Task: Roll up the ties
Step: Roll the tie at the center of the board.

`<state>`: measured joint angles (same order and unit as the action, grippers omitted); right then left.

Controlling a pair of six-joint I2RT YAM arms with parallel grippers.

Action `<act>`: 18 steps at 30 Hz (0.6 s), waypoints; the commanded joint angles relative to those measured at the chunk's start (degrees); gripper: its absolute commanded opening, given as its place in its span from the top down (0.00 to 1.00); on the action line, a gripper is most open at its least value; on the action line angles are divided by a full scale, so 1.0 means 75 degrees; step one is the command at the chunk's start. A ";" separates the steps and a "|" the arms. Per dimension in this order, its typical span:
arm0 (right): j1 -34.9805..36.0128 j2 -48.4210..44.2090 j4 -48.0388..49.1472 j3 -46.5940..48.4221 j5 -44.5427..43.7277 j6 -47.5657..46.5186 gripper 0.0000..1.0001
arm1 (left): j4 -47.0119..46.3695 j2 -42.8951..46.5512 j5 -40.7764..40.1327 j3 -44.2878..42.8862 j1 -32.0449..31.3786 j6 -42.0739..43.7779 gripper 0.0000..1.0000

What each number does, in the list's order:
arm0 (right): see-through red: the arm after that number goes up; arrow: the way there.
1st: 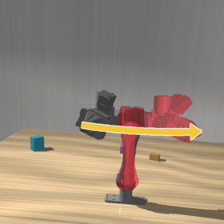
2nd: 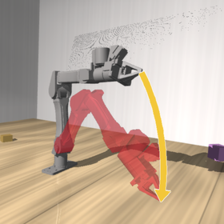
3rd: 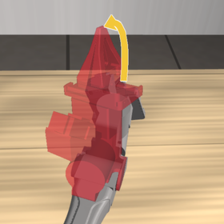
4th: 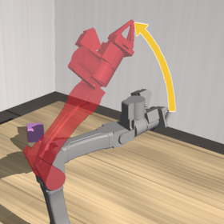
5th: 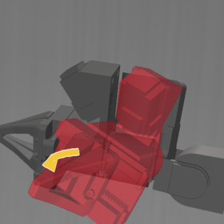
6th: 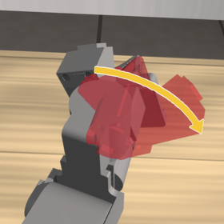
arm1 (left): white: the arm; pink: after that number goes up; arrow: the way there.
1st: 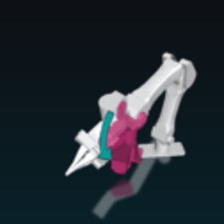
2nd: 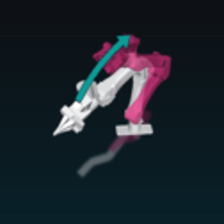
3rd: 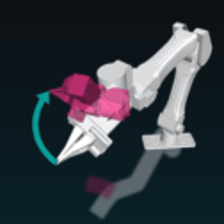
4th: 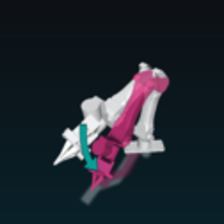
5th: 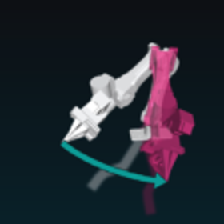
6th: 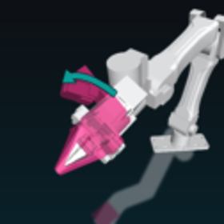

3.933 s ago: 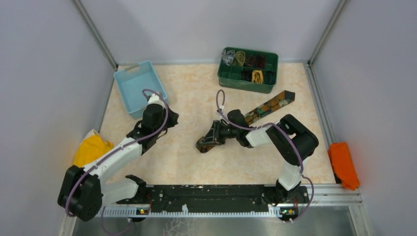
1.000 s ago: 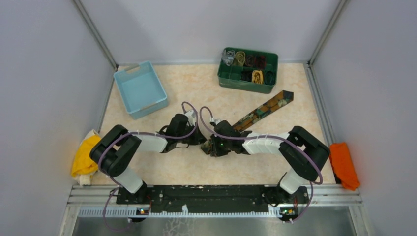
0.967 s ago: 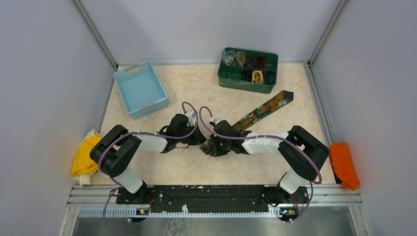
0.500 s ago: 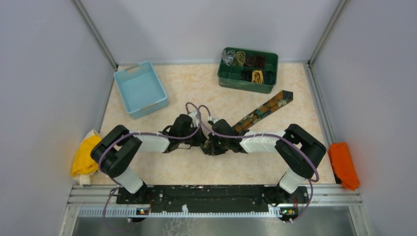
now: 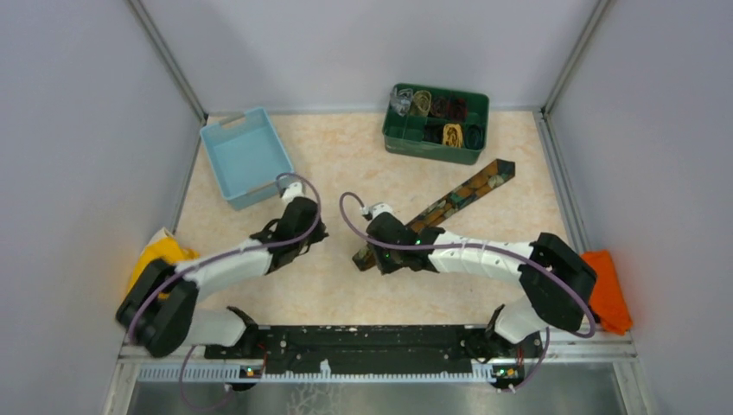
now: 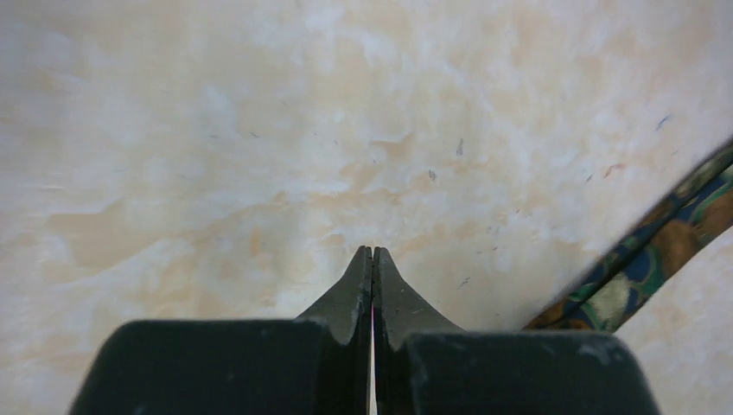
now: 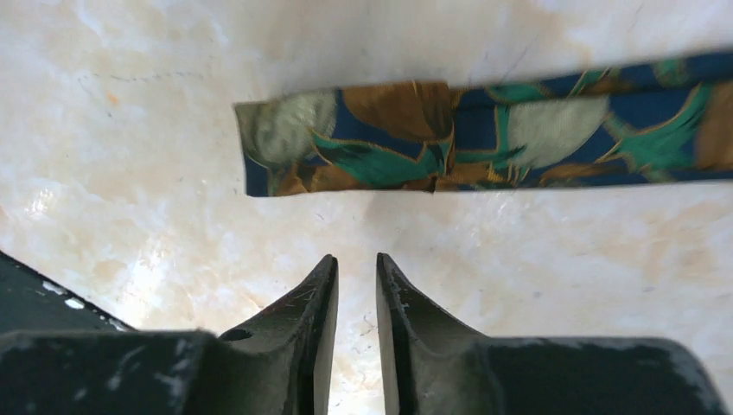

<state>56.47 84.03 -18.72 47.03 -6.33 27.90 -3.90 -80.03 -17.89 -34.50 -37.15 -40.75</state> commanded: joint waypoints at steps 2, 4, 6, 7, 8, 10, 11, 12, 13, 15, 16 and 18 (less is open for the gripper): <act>0.0688 -0.0091 -0.1160 0.1331 -0.1868 -0.0969 0.64 | 0.0835 0.2644 -0.1726 0.0947 0.0010 -0.0611 1.00; 0.0951 0.0156 -0.1318 0.1725 -0.2145 -0.1225 0.59 | 0.0922 0.3401 -0.1882 0.1198 0.0014 -0.0518 1.00; 0.1242 0.0480 -0.1412 0.2102 -0.2395 -0.1456 0.53 | 0.1230 0.3980 -0.2036 0.1279 0.0012 -0.0553 1.00; 0.1319 0.0717 -0.1483 0.2268 -0.2447 -0.1556 0.53 | 0.1426 0.4129 -0.2087 0.1277 0.0012 -0.0590 1.00; 0.1385 0.0905 -0.1552 0.2448 -0.2508 -0.1601 0.49 | 0.1561 0.4257 -0.2136 0.1273 0.0018 -0.0623 1.00; 0.1492 0.1208 -0.1598 0.2669 -0.2609 -0.1728 0.46 | 0.1732 0.4455 -0.2180 0.1287 0.0012 -0.0626 1.00; 0.1526 0.1337 -0.1600 0.2750 -0.2633 -0.1766 0.44 | 0.1773 0.4529 -0.2203 0.1290 0.0020 -0.0616 1.00; 0.1556 0.1442 -0.1589 0.2815 -0.2625 -0.1803 0.43 | 0.1803 0.4591 -0.2214 0.1293 0.0028 -0.0587 1.00; 0.1564 0.1545 -0.1574 0.2861 -0.2606 -0.1837 0.43 | 0.1828 0.4634 -0.2225 0.1289 0.0018 -0.0544 1.00; 0.1565 0.1714 -0.1548 0.2926 -0.2655 -0.1859 0.39 | 0.1893 0.4705 -0.2254 0.1272 0.0026 -0.0528 1.00; 0.1565 0.1781 -0.1550 0.2943 -0.2695 -0.1867 0.37 | 0.1892 0.4725 -0.2245 0.1262 0.0022 -0.0485 1.00; 0.1571 0.1846 -0.1467 0.2895 -0.2743 -0.1883 0.35 | 0.1936 0.4750 -0.2255 0.1235 0.0021 -0.0467 1.00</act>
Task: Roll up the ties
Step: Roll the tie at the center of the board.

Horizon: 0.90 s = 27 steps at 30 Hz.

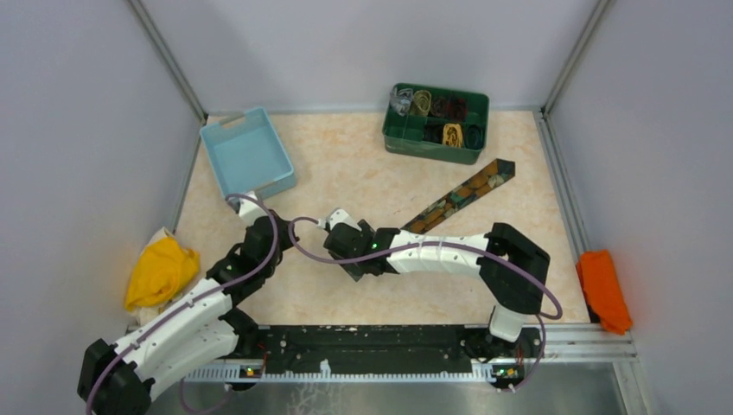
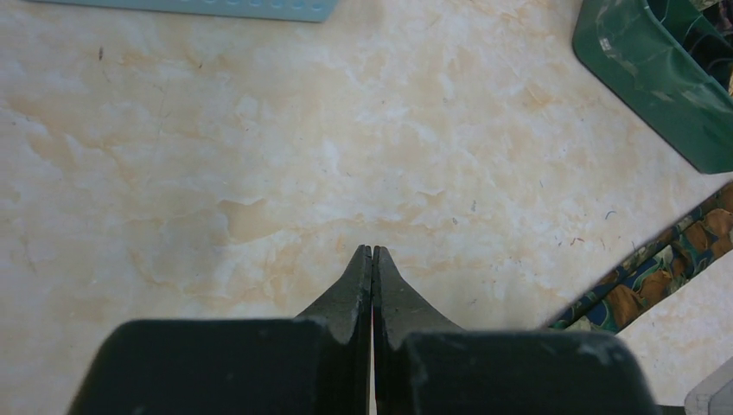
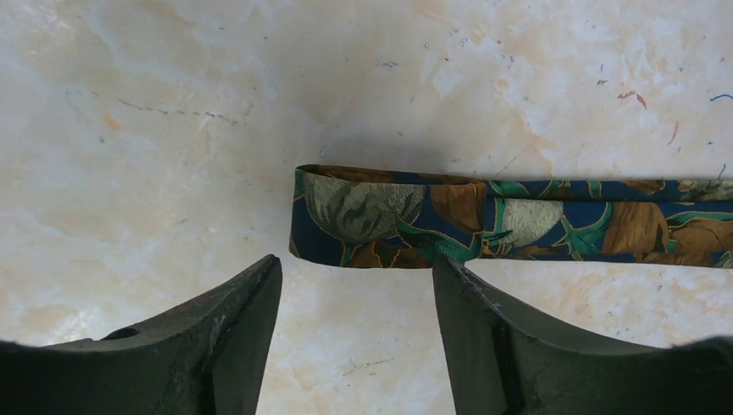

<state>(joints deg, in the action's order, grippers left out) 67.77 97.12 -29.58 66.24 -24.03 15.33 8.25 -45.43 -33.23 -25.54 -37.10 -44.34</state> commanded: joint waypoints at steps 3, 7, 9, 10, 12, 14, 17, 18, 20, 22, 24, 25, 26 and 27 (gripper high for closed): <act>0.0056 0.0138 0.0208 0.0236 -0.0365 -0.0248 0.30 | 0.0288 0.0128 -0.0221 0.0060 0.0021 0.0080 1.00; 0.0057 0.0230 0.0381 0.0160 -0.0376 -0.0257 0.28 | 0.0254 0.0106 -0.0210 0.0111 0.0018 0.0120 1.00; 0.0058 0.0253 0.0315 0.0209 -0.0604 -0.0174 0.28 | 0.0286 0.0110 -0.0221 0.0112 0.0019 0.0108 1.00; 0.0064 0.0158 0.0333 0.0189 -0.0579 -0.0176 0.28 | 0.0302 0.0130 -0.0230 0.0102 0.0023 0.0096 1.00; 0.0058 -0.0010 0.0405 0.0155 -0.0415 -0.0197 0.28 | 0.0407 0.0237 -0.0306 0.0083 0.0021 0.0049 1.00; 0.0065 -0.0105 0.0464 0.0145 -0.0157 -0.0219 0.28 | 0.0692 0.0352 -0.0608 0.0015 0.0020 -0.0098 1.00; 0.0060 -0.0136 0.0717 0.0049 0.0342 -0.0227 0.29 | 0.1348 0.0443 -0.1342 -0.0147 0.0026 -0.0487 1.00; 0.0058 -0.0099 0.0818 0.0003 0.0475 -0.0218 0.29 | 0.1465 0.0437 -0.1476 -0.0191 0.0040 -0.0535 1.00; 0.0067 0.0071 0.0912 -0.0030 0.0580 -0.0217 0.29 | 0.1600 0.0428 -0.1554 -0.0257 0.0066 -0.0501 1.00; 0.0050 0.0316 0.0952 -0.0031 0.0542 -0.0205 0.29 | 0.1631 0.0441 -0.1509 -0.0274 0.0077 -0.0476 1.00; 0.0022 0.0546 0.0952 -0.0070 0.0418 -0.0162 0.29 | 0.1605 0.0482 -0.1459 -0.0253 0.0076 -0.0436 1.00; -0.0021 0.0613 0.0986 -0.0103 0.0382 -0.0141 0.29 | 0.1583 0.0512 -0.1443 -0.0231 0.0081 -0.0399 1.00; -0.0084 0.0680 0.1007 -0.0151 0.0379 -0.0119 0.29 | 0.1567 0.0536 -0.1437 -0.0219 0.0075 -0.0373 1.00; -0.0154 0.0712 0.1069 -0.0219 0.0371 -0.0104 0.29 | 0.1545 0.0573 -0.1440 -0.0202 0.0083 -0.0339 1.00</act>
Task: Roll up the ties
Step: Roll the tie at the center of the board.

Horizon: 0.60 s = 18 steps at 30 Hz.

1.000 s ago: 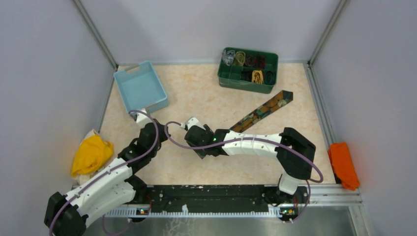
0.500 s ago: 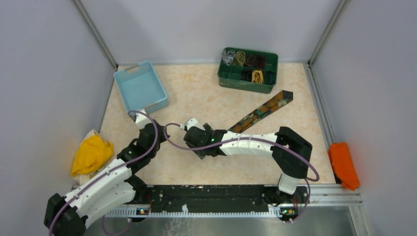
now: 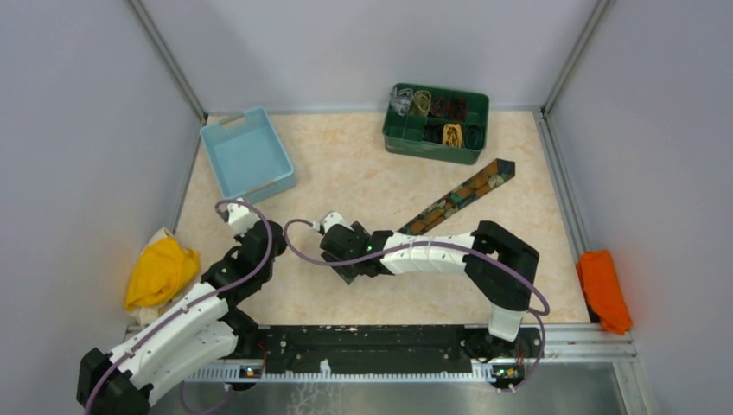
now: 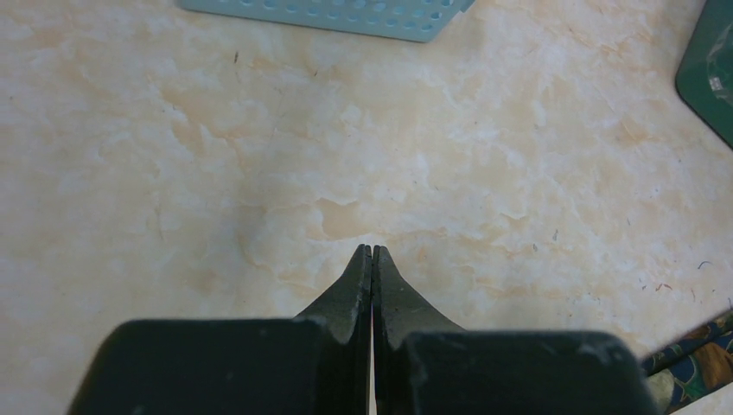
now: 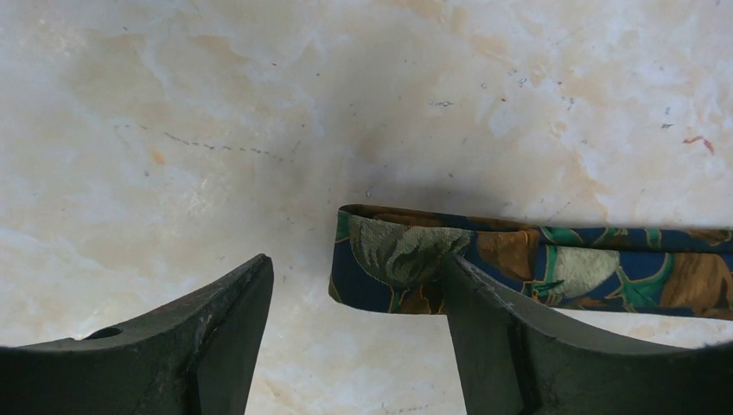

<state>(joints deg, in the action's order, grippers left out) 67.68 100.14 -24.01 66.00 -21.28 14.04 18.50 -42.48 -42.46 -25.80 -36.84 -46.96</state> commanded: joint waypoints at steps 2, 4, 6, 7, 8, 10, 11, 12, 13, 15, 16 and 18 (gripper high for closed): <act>-0.0296 0.0371 0.0435 -0.0357 0.0073 0.0082 0.29 | 0.0091 0.0272 -0.0190 -0.0121 0.0043 0.0113 1.00; -0.0450 0.0421 0.0540 -0.0532 0.0143 0.0085 0.29 | 0.0029 0.0361 -0.0159 -0.0100 0.0039 0.0188 1.00; -0.0531 0.0437 0.0612 -0.0632 0.0137 0.0096 0.29 | 0.0005 0.0435 -0.0160 -0.0087 0.0048 0.0238 1.00; -0.0552 0.0447 0.0636 -0.0680 0.0131 0.0107 0.29 | 0.0000 0.0460 -0.0172 -0.0081 0.0049 0.0279 1.00; -0.0578 0.0452 0.0660 -0.0712 0.0146 0.0118 0.30 | -0.0011 0.0481 -0.0185 -0.0076 0.0047 0.0313 1.00; -0.0598 0.0490 0.0683 -0.0749 0.0220 0.0151 0.35 | -0.0003 0.0498 -0.0207 -0.0087 0.0040 0.0370 1.00; -0.0607 0.0518 0.0692 -0.0749 0.0241 0.0171 0.40 | 0.0005 0.0515 -0.0210 -0.0096 0.0048 0.0375 1.00; -0.0607 0.0536 0.0699 -0.0766 0.0213 0.0227 0.46 | -0.0013 0.0528 -0.0200 -0.0107 0.0049 0.0397 1.00; -0.0635 0.0560 0.0714 -0.0785 0.0217 0.0277 0.51 | -0.0036 0.0525 -0.0193 -0.0110 0.0047 0.0417 1.00; -0.0704 0.0570 0.0730 -0.0780 0.0176 0.0403 0.63 | -0.0074 0.0525 -0.0218 -0.0127 0.0049 0.0445 1.00; -0.0733 0.0563 0.0748 -0.0785 0.0172 0.0470 0.67 | -0.0073 0.0520 -0.0232 -0.0149 0.0059 0.0435 1.00; -0.0771 0.0438 0.0913 -0.0825 0.0220 0.0537 0.74 | -0.0074 0.0470 -0.0236 -0.0205 0.0060 0.0431 1.00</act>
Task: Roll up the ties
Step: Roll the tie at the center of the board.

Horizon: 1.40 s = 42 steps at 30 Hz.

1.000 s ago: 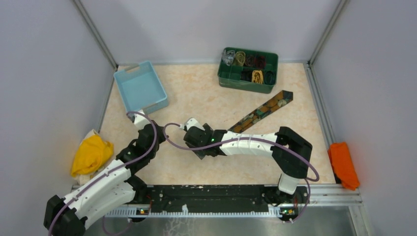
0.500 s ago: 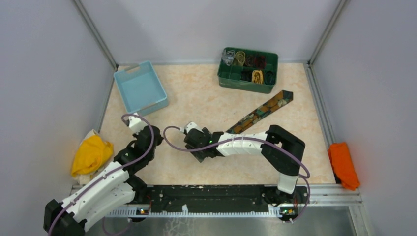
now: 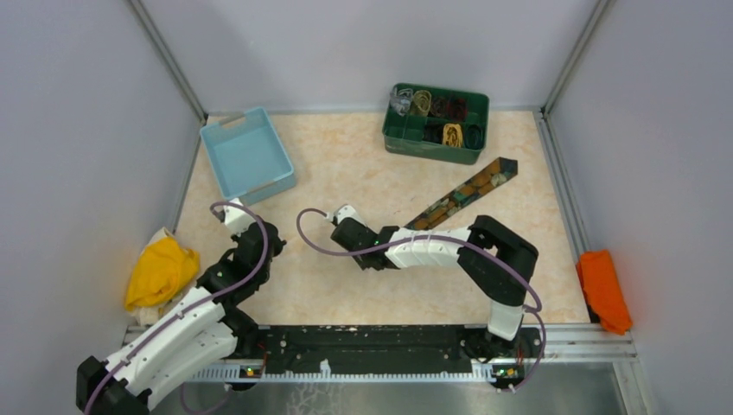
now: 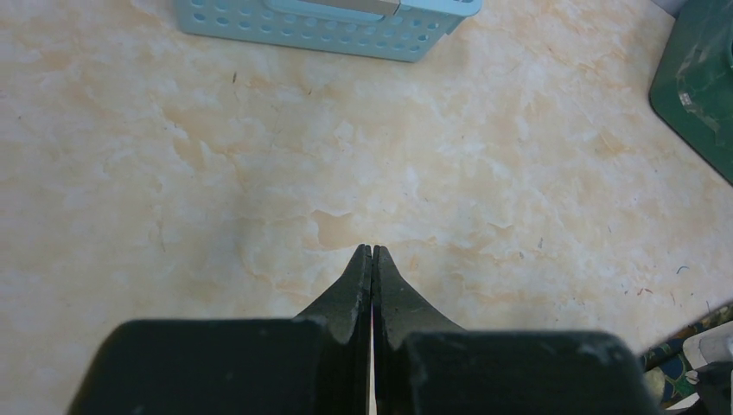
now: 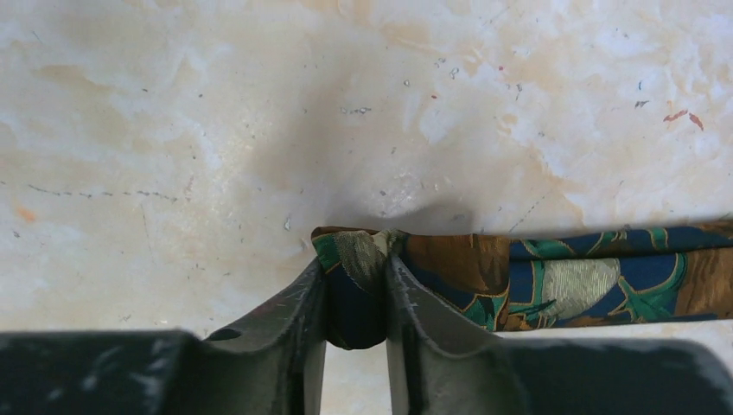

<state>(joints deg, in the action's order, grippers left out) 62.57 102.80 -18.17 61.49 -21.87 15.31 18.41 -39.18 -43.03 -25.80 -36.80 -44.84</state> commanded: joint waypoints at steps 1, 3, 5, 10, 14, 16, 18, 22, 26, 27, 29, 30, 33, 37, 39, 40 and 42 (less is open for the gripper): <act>-0.0092 -0.0047 0.0258 -0.0268 0.0391 0.0397 0.77 | -0.0082 -0.0018 -0.0167 -0.0231 0.0049 0.0156 1.00; -0.0082 -0.0389 0.0543 -0.0326 0.0767 0.0505 0.78 | -0.0216 -0.0148 -0.0155 -0.0259 0.0088 0.0194 1.00; -0.0103 -0.0643 0.0743 -0.0283 0.1291 0.0663 0.79 | -0.0333 -0.0317 -0.0009 -0.0333 0.0175 0.0241 1.00; -0.0288 -0.0920 0.1086 -0.0051 0.2960 0.1268 0.79 | -0.0817 -0.0577 0.0340 -0.0480 0.0320 0.0569 1.00; -0.0585 -0.0993 0.1640 -0.0243 0.4201 0.1880 0.79 | -0.1164 -0.0786 0.0472 -0.0653 0.0358 0.0898 1.00; -0.0717 -0.1013 0.1911 -0.0392 0.4658 0.2127 0.79 | -0.1297 -0.0945 0.0575 -0.0752 0.0351 0.0994 1.00; -0.0902 -0.1030 0.2167 -0.0566 0.5095 0.2341 0.80 | -0.1445 -0.1123 0.0756 -0.0817 0.0361 0.1066 1.00; -0.1352 -0.1106 0.3112 -0.1297 0.6065 0.3016 0.80 | -0.1713 -0.1390 0.1061 -0.0921 0.0356 0.1180 1.00; -0.1690 -0.1223 0.4355 -0.2152 0.6785 0.3744 0.80 | -0.1770 -0.1639 0.1243 -0.1130 0.0350 0.1241 1.00; -0.1758 -0.1297 0.4748 -0.2388 0.6959 0.3926 0.80 | -0.1791 -0.1690 0.1317 -0.1181 0.0357 0.1269 1.00; -0.1870 -0.1439 0.5419 -0.2859 0.7131 0.4380 0.80 | -0.1903 -0.1798 0.1516 -0.1282 0.0356 0.1387 1.00; -0.1936 -0.1520 0.5635 -0.3010 0.7187 0.4521 0.80 | -0.1988 -0.1840 0.1619 -0.1319 0.0349 0.1455 1.00; -0.2179 -0.1752 0.6105 -0.3474 0.7174 0.4884 0.81 | -0.2319 -0.2061 0.1935 -0.1363 0.0350 0.1578 1.00; -0.2508 -0.1899 0.6804 -0.4017 0.7415 0.5380 0.81 | -0.2397 -0.2463 0.2290 -0.1521 0.0348 0.1605 1.00; -0.2659 -0.1900 0.6925 -0.4171 0.7480 0.5475 0.81 | -0.2403 -0.2625 0.2436 -0.1594 0.0348 0.1578 1.00; -0.2733 -0.1887 0.7092 -0.4277 0.7507 0.5565 0.81 | -0.2397 -0.2682 0.2503 -0.1583 0.0348 0.1582 1.00; -0.2844 -0.1875 0.7102 -0.4357 0.7531 0.5577 0.81 | -0.2676 -0.2784 0.2598 -0.1587 0.0343 0.1588 1.00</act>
<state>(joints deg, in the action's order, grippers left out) 43.05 90.59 28.77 30.13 32.67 54.43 1.41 -58.76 -26.87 -35.99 -34.35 -33.74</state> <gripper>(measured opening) 0.194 0.004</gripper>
